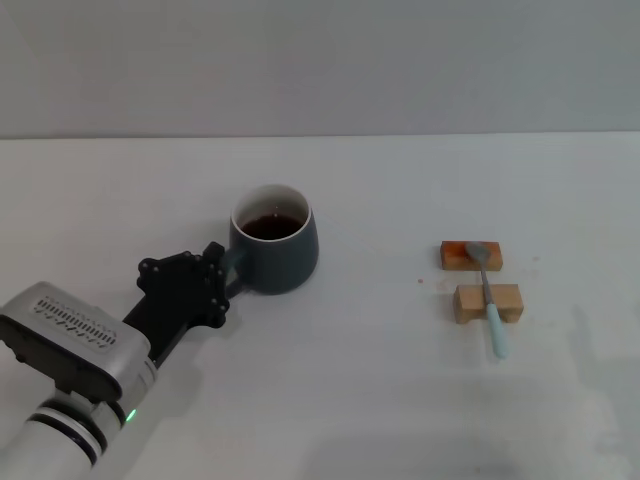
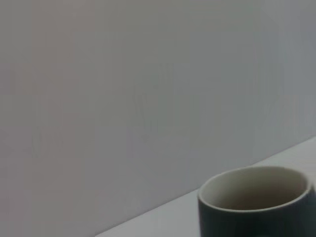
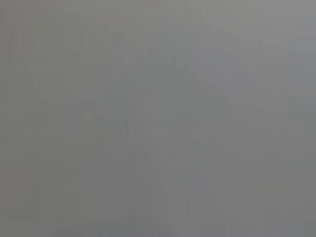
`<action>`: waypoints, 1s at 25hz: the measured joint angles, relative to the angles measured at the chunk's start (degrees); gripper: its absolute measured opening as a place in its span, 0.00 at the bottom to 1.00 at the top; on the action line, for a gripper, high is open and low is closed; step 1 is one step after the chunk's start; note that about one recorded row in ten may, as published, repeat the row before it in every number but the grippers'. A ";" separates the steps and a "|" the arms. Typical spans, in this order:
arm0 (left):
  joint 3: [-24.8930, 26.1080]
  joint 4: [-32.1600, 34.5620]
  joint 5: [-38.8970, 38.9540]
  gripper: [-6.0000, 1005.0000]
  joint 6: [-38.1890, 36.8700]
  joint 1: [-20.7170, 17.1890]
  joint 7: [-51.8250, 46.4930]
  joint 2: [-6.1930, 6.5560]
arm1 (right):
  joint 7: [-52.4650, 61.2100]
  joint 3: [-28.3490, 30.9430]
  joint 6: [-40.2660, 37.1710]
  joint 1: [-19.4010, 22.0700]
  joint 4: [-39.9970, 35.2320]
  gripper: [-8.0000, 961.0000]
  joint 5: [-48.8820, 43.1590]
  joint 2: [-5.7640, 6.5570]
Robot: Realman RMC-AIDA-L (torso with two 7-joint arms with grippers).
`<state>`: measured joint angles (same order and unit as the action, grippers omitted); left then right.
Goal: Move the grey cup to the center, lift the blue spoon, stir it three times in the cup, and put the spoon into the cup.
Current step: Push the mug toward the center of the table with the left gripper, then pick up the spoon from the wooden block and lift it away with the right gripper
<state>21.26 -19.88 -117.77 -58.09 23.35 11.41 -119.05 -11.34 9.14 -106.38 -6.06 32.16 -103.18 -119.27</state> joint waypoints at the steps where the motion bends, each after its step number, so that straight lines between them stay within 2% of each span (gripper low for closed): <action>1: -0.30 -0.24 -0.01 0.00 0.00 -0.01 0.00 -0.02 | 0.00 0.00 -0.01 0.00 0.00 0.75 0.00 0.00; 14: -1.52 -1.74 0.05 0.00 -1.52 -1.14 0.00 0.03 | -0.05 -0.57 0.16 0.00 0.00 0.75 0.02 -0.11; 19: 1.31 -1.86 0.52 0.00 -6.99 -5.36 0.01 0.35 | -0.32 -0.85 3.12 0.00 0.00 0.75 0.12 -0.21; 20: 3.53 -1.87 0.52 0.00 -9.77 -7.79 0.01 0.38 | -0.35 -0.87 4.31 -0.03 0.00 0.75 0.09 -0.23; 21: 3.53 -1.87 0.52 0.00 -9.77 -7.79 0.01 0.38 | -0.37 -0.88 5.66 -0.13 0.00 0.75 0.08 -0.25; 25: 8.34 -1.22 0.54 0.00 -14.89 -12.58 -1.12 0.40 | -0.37 -0.88 13.12 -0.31 0.08 0.75 0.22 -0.30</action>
<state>29.59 -21.10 -117.23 -72.97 10.78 10.29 -118.64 -11.70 8.25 -93.25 -6.37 32.25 -102.96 -119.57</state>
